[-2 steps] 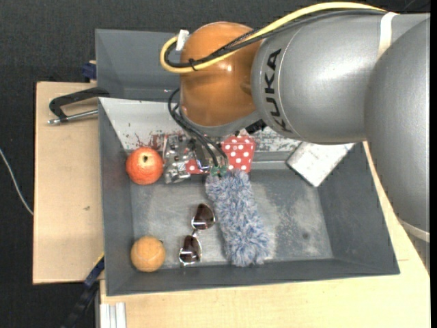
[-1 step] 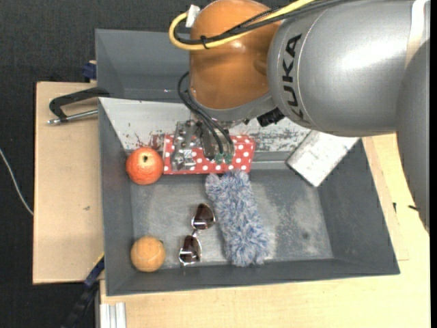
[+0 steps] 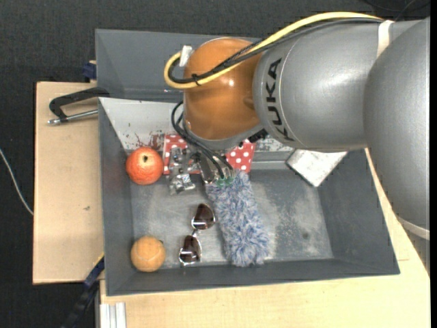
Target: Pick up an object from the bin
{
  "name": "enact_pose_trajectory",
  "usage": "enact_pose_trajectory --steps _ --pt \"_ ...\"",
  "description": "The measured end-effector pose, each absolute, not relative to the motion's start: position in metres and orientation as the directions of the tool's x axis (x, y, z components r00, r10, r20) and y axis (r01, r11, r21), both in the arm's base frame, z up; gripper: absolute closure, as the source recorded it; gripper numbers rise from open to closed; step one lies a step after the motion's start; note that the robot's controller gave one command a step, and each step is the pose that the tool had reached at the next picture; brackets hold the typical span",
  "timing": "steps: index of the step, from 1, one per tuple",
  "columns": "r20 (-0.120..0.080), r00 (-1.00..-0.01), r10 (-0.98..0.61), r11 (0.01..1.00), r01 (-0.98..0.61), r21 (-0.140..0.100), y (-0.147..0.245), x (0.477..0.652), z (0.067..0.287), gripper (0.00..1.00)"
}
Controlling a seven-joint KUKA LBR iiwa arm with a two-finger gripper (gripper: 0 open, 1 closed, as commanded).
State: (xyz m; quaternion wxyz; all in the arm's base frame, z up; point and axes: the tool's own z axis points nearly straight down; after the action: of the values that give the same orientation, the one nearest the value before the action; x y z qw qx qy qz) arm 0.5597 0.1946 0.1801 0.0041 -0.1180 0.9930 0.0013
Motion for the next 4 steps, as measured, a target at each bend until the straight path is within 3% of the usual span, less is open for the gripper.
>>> enact_pose_trajectory --steps 1,2,3,4 --pt "-0.004 -0.94 -0.341 0.94 -0.341 0.002 0.196 0.589 0.135 0.0" --pt "-0.004 -0.94 -0.341 0.94 -0.341 0.002 0.196 0.589 0.135 0.0" --pt "-0.011 -0.891 -0.454 0.891 -0.454 0.001 0.174 0.56 0.124 0.0" --pt "0.002 -0.824 -0.566 0.824 -0.566 0.001 0.133 0.525 0.115 0.0"
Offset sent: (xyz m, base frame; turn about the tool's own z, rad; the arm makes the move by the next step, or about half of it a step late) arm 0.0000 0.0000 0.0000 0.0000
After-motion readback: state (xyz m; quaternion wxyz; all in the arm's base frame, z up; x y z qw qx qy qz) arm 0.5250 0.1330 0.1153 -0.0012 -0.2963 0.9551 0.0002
